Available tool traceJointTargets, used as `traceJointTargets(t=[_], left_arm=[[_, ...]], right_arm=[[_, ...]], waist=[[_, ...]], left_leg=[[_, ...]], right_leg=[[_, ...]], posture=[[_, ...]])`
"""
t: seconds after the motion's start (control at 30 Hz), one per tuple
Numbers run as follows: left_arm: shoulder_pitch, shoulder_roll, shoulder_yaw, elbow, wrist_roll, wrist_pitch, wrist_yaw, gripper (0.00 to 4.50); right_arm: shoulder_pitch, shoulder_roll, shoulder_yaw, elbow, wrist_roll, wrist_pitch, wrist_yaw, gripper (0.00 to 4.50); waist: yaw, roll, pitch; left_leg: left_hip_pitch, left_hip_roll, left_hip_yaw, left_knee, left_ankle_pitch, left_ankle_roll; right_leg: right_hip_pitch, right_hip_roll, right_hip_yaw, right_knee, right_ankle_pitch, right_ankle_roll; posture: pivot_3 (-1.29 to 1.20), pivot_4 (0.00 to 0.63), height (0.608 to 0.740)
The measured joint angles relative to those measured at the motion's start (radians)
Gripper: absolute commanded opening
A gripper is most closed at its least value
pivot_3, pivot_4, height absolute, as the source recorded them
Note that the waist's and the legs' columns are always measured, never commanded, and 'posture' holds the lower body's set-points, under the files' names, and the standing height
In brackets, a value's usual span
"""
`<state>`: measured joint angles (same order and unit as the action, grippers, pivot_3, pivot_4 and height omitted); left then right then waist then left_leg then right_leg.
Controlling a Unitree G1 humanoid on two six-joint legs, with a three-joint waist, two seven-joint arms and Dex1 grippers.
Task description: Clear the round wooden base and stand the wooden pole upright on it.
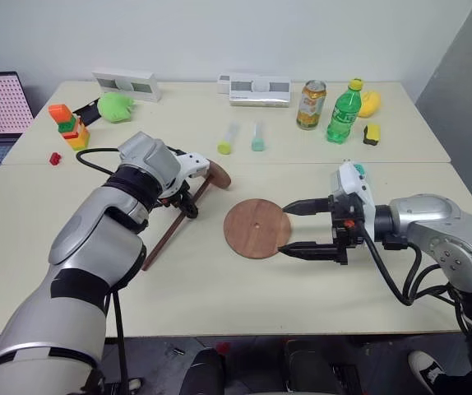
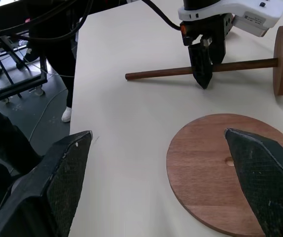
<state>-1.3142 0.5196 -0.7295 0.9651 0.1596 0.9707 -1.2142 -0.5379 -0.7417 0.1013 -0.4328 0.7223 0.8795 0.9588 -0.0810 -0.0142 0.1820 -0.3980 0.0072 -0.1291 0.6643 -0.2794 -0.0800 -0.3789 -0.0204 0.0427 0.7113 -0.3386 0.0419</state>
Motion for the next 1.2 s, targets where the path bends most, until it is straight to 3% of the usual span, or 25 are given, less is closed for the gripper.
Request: traceJointTargets(t=[0.4,0.53,0.63,0.77,0.87,1.0,1.07,1.2], left_arm=[[-0.001,-0.001,0.094,0.004,0.019,0.061,-0.016,0.28],[0.01,0.026,0.152,-0.056,0.006,0.12,-0.001,0.26],[0.043,0.043,0.27,-0.127,-0.037,0.151,0.064,0.26],[0.104,0.037,0.525,-0.27,-0.12,0.076,0.244,0.26],[0.137,-0.007,0.781,-0.383,-0.237,-0.085,0.384,0.26],[0.157,-0.083,1.011,-0.527,-0.395,-0.193,0.475,0.26],[0.205,-0.13,1.051,-0.631,-0.478,-0.265,0.455,0.26],[0.31,-0.175,1.006,-0.769,-0.554,-0.347,0.387,0.26]], right_arm=[[-0.002,0.039,-0.003,0.001,0.0,-0.002,-0.046,4.5],[-0.003,0.048,-0.003,0.002,0.0,-0.003,-0.056,4.5],[-0.003,0.053,-0.003,0.002,-0.003,-0.007,-0.067,4.5],[-0.003,0.056,-0.004,0.003,-0.004,-0.011,-0.08,4.5],[-0.002,0.057,-0.005,0.003,-0.012,-0.013,-0.095,4.5],[0.01,0.058,-0.014,0.0,-0.012,-0.015,-0.109,4.5],[0.02,0.058,-0.022,-0.009,-0.012,-0.023,-0.111,4.5],[0.042,0.055,-0.024,-0.033,-0.012,-0.039,-0.107,4.5]], waist=[[-0.001,-0.001,0.001],[-0.002,-0.001,0.001],[-0.002,-0.001,0.001],[0.0,-0.001,0.001],[0.007,-0.003,0.002],[0.015,-0.003,0.002],[0.021,-0.003,0.002],[0.023,-0.003,0.002]], left_leg=[[-0.001,0.0,-0.001,0.0,0.001,-0.002],[-0.001,0.0,0.0,0.0,0.001,-0.003],[-0.002,0.001,-0.001,0.0,0.001,-0.003],[-0.002,0.001,-0.001,0.0,0.002,-0.003],[-0.003,0.003,-0.002,0.001,0.002,-0.004],[-0.003,0.002,0.0,0.001,0.002,-0.004],[-0.003,0.001,0.001,0.0,0.002,-0.005],[-0.002,-0.001,0.002,0.001,0.002,-0.005]], right_leg=[[-0.001,0.0,-0.001,-0.001,0.0,0.0],[-0.002,0.0,0.0,-0.001,0.0,0.0],[-0.002,0.0,0.0,0.0,0.0,0.0],[-0.002,-0.001,0.0,0.0,0.0,0.0],[-0.003,-0.003,-0.001,0.0,0.0,0.0],[-0.003,-0.004,0.0,0.0,0.0,0.0],[-0.003,-0.004,0.0,0.0,0.0,0.0],[-0.002,-0.003,0.001,0.001,0.0,0.0]], posture=[[0.0,0.15,0.74],[0.0,0.15,0.74],[0.0,0.15,0.74],[0.0,0.15,0.74],[0.0,0.15,0.74],[0.0,0.15,0.74],[0.0,0.15,0.74],[0.0,0.15,0.74]])
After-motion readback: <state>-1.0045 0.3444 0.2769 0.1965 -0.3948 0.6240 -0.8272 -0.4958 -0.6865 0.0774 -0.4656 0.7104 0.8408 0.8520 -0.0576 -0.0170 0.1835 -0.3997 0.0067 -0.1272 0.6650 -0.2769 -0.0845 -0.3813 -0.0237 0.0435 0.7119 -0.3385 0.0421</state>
